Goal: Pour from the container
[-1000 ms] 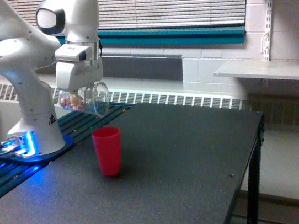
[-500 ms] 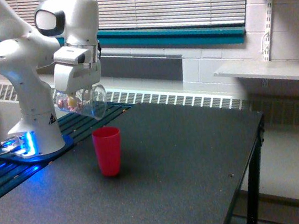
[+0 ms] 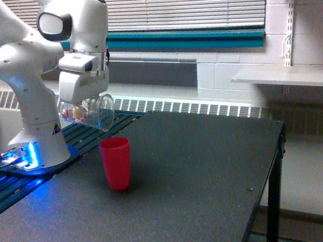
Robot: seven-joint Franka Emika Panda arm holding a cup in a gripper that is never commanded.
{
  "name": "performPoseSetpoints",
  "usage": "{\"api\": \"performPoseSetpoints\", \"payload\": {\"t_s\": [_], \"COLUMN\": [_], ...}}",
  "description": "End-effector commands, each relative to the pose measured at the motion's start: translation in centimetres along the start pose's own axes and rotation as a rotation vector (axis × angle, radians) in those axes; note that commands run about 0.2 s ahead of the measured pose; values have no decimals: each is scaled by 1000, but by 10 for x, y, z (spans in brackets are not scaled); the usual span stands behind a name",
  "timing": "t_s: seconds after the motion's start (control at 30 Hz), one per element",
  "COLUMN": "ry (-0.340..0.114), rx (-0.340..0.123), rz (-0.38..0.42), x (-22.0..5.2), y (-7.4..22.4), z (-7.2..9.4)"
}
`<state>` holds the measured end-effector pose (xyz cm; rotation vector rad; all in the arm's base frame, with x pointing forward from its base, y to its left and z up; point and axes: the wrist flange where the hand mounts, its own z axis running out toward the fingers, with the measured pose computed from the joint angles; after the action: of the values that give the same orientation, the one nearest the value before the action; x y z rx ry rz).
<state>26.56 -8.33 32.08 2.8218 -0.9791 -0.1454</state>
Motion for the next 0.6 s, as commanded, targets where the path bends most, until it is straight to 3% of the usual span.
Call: {"api": "performPoseSetpoints", "payload": {"t_s": [0.03,0.6], "ry": [-31,-52], "rx": [-23,-69], "rz": [2,-1], "x": [-14,-17], "y": [-7,-5], "z": [14,24]}}
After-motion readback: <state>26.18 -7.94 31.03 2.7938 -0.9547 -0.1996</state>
